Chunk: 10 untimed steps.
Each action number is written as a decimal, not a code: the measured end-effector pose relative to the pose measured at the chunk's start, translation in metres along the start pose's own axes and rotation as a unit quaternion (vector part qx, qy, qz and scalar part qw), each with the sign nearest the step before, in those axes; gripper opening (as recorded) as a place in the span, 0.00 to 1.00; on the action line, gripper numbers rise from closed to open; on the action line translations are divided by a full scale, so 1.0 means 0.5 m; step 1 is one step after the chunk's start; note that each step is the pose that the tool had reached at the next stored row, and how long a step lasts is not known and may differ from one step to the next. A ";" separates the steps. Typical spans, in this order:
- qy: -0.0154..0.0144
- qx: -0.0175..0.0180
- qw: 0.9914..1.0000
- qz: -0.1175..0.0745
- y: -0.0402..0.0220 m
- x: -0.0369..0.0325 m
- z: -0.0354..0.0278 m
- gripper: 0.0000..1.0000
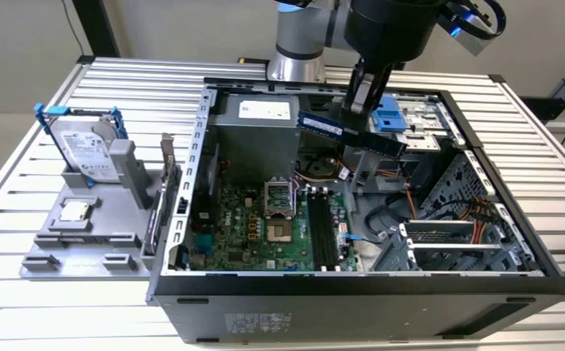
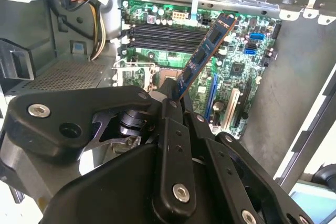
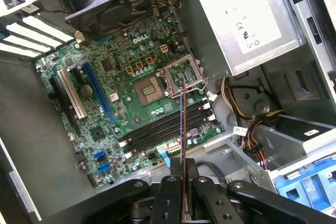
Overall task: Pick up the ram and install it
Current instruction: 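Insert the ram into the slot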
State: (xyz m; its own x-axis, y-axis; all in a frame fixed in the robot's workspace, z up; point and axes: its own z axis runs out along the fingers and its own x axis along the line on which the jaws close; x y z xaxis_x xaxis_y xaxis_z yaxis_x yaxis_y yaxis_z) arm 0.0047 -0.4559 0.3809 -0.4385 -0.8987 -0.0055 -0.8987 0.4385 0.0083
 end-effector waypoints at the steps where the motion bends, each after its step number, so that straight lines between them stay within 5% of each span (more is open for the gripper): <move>1: 0.000 0.000 1.000 0.000 0.000 0.000 0.000 0.00; 10: 0.000 0.000 1.000 0.018 0.000 0.000 0.000 0.00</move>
State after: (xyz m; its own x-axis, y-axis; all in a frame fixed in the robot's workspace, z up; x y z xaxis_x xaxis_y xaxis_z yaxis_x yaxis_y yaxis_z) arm 0.0047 -0.4559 0.3809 -0.4713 -0.8820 -0.0055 -0.8820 0.4713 0.0083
